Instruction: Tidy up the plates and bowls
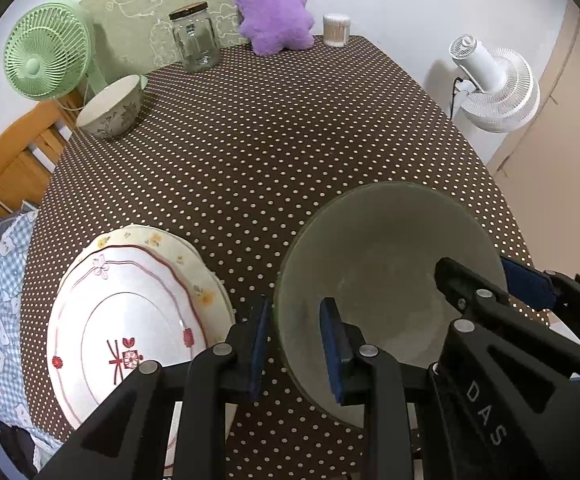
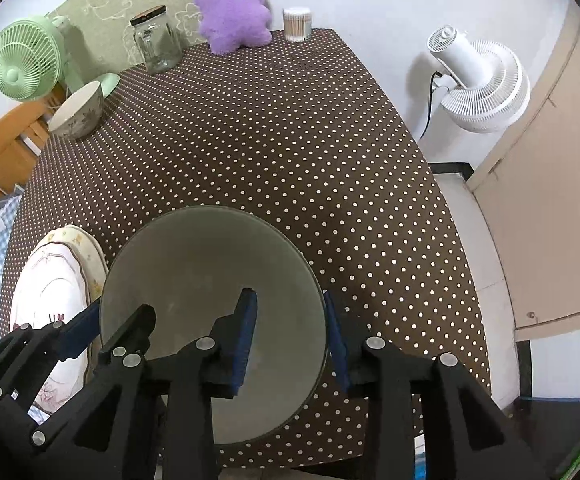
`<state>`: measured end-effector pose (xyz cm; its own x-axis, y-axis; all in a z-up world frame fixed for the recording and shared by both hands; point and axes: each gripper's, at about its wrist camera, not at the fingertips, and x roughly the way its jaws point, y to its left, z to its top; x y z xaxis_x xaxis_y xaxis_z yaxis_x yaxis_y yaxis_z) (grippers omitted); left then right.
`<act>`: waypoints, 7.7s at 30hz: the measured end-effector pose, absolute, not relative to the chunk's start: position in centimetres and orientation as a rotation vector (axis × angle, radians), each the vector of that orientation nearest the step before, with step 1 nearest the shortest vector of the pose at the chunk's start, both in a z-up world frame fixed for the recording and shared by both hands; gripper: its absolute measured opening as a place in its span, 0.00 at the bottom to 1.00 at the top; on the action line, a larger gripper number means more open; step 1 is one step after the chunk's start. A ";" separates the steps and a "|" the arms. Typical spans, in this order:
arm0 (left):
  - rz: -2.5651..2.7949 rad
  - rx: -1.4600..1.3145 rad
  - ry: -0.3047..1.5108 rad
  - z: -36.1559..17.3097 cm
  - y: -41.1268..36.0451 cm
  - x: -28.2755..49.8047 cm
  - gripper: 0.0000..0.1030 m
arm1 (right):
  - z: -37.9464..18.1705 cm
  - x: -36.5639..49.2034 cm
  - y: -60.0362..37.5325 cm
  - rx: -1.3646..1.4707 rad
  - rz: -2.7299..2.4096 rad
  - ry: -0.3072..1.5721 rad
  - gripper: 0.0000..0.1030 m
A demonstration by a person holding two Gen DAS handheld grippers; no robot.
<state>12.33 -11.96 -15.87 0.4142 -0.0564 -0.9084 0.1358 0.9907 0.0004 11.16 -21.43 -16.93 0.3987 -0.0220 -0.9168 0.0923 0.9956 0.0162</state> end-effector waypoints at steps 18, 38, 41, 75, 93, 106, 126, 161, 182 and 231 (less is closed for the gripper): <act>-0.022 -0.057 1.085 -12.0 -10.3 12.7 0.67 | -13.1 12.7 -21.5 0.071 0.145 1.125 0.72; 0.028 -0.041 0.954 -7.2 0.0 14.6 0.68 | -6.8 16.2 -12.0 0.023 0.140 1.000 0.74; 0.020 -0.029 0.947 -7.0 2.0 15.2 0.68 | -6.4 16.9 -10.0 0.038 0.146 0.985 0.74; 0.032 0.021 0.932 -12.4 15.8 32.7 0.60 | -11.1 34.5 5.3 0.080 0.082 0.949 0.74; 0.075 -0.029 1.022 -19.3 17.2 39.6 0.37 | -18.3 42.9 7.0 0.105 0.016 1.021 0.51; 0.093 -0.005 1.032 -20.5 17.3 41.0 0.18 | -20.5 44.8 7.2 0.106 0.039 1.064 0.20; 0.049 0.031 1.041 -18.6 14.8 38.6 0.14 | -18.3 42.1 5.5 0.060 0.002 1.069 0.17; 0.098 0.024 0.985 -8.7 1.1 22.6 0.14 | -8.5 25.1 -9.0 0.027 0.059 0.995 0.17; 0.109 -0.009 1.033 -10.4 -8.1 14.0 0.15 | -10.1 15.7 -18.4 -0.004 0.073 1.032 0.17; 0.119 0.025 1.145 -14.9 -12.6 10.9 0.15 | -15.7 11.4 -22.5 -0.018 0.093 1.144 0.17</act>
